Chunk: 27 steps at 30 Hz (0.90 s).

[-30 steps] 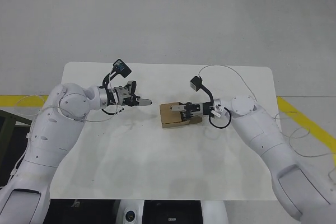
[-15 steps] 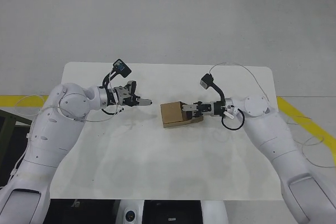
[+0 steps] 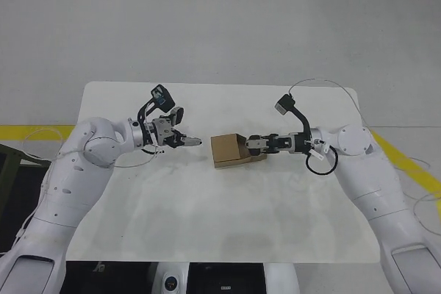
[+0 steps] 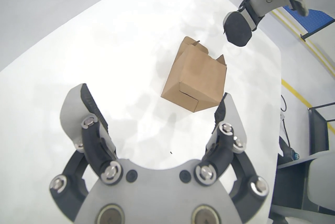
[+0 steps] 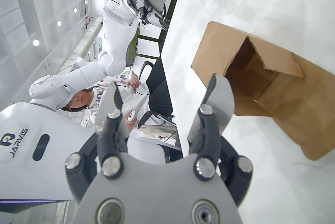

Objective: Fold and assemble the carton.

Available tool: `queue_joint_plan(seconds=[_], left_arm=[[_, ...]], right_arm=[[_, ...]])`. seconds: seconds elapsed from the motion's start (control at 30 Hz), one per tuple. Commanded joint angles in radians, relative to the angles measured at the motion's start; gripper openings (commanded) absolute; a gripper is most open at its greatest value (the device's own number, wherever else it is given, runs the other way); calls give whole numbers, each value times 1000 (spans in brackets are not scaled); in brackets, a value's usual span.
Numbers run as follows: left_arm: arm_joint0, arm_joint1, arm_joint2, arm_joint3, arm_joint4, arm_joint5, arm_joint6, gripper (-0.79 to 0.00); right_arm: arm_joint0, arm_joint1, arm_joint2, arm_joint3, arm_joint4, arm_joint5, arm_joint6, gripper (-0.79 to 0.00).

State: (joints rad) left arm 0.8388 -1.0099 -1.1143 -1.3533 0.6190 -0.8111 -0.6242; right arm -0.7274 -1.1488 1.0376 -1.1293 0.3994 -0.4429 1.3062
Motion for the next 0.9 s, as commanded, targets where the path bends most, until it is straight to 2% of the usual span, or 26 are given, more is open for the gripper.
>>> queue_joint_plan(seconds=[0.0, 0.17, 0.33, 0.57, 0.7, 0.87], left_arm=[[8, 0, 10, 8, 79, -38, 45, 0], [14, -7, 43, 20, 176, -76, 130, 0], [9, -17, 75, 20, 281, -74, 221, 0], [9, -31, 117, 30, 499, -66, 451, 0], [-2, -36, 132, 60, 517, -117, 513, 0], [-6, -36, 131, 71, 521, -159, 540, 0]], right_arm=[[-6, 3, 6, -13, -8, -5, -4, -785], [-11, 6, 13, -25, -36, -19, -31, -785], [-11, 6, 13, -25, -36, -19, -31, -785], [-11, 6, 13, -25, -36, -19, -31, -785], [-11, 6, 13, -25, -36, -19, -31, -785], [-11, 6, 13, -25, -36, -19, -31, -785]])
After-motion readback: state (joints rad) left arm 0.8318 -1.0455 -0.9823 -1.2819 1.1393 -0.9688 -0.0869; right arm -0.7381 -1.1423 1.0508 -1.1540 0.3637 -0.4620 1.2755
